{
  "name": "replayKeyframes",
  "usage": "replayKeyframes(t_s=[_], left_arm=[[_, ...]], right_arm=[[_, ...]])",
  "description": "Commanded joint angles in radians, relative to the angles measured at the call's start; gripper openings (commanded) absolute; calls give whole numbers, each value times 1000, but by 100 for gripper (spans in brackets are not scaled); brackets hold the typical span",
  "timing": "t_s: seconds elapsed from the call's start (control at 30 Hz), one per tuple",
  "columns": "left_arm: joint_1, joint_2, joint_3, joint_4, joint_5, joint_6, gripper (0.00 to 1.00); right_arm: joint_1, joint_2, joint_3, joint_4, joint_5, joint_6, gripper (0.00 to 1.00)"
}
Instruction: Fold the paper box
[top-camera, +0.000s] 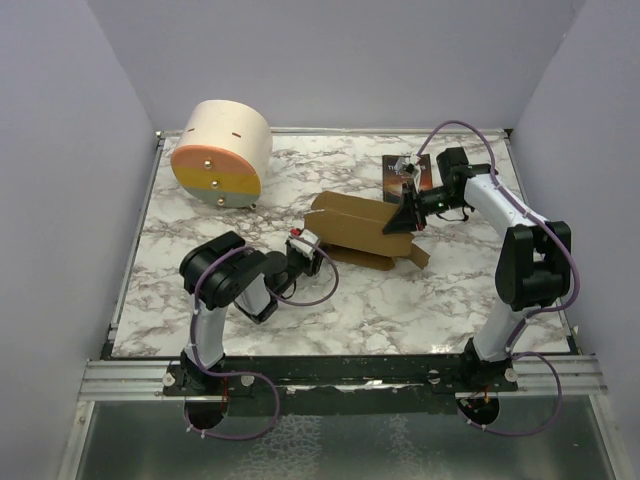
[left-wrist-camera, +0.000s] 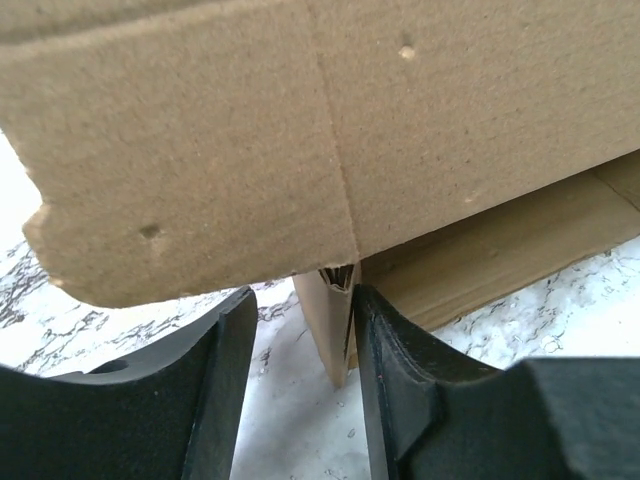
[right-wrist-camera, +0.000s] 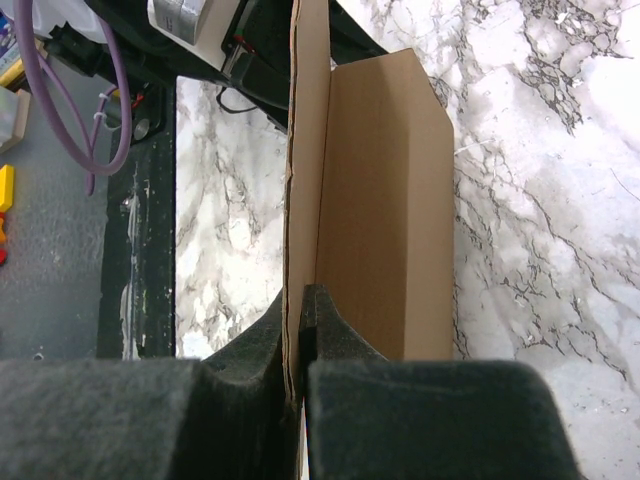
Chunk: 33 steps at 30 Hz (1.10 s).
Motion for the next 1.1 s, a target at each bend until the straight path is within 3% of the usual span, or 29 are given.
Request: replayKeyframes(t_s=[0.0,0.5,0.57,0.7,0.73,0.93,1.07], left_arm=[[-19,20,1,186,-127,-15,45],[-44,30,23,178,-221,-69,47],[-45,30,20,180,-233,-69,40],[-48,32,12,182,-246,-72,1],[-48,32,8,186,-251,-73,0],[-48,23,-10,180,-271,-67,0],[-47,13,-15,179,-260,-71,20]], right_arm=[[11,16,-14,10,-12,3,1],[16,14,-18,18,-10,8,1],[16,14,-17,17,-9,10,1],[16,13,-18,19,-7,12,1],[16,11,-20,22,-6,14,1],[16,11,-23,33,-3,27,1],[18,10,-25,41,-3,39,1]])
